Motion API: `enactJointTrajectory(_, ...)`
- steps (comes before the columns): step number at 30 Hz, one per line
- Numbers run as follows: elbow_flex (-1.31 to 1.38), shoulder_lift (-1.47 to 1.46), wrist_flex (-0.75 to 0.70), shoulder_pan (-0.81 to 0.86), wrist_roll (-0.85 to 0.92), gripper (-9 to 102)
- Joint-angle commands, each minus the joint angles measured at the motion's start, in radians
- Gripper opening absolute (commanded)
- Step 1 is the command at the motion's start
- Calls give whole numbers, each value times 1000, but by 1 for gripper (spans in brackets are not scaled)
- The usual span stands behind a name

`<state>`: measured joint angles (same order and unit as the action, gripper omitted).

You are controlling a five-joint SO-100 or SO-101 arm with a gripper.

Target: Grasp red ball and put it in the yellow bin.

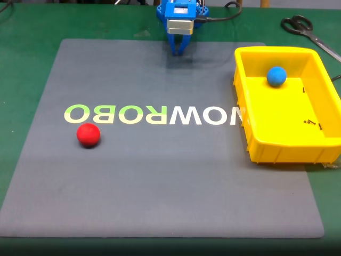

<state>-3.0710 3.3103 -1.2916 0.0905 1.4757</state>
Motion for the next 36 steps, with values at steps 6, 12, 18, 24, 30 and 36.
enactJointTrajectory(6, -31, 14, -17, 12, 28, 0)
enactJointTrajectory(12, -31, 14, -17, 12, 28, 0)
enactJointTrajectory(18, -31, 14, -17, 12, 28, 0)
enactJointTrajectory(24, -31, 14, -17, 17, 29, 15)
enactJointTrajectory(30, -31, 14, -12, 31, 52, 32)
enactJointTrajectory(36, -17, 14, -23, 52, 101, 33)
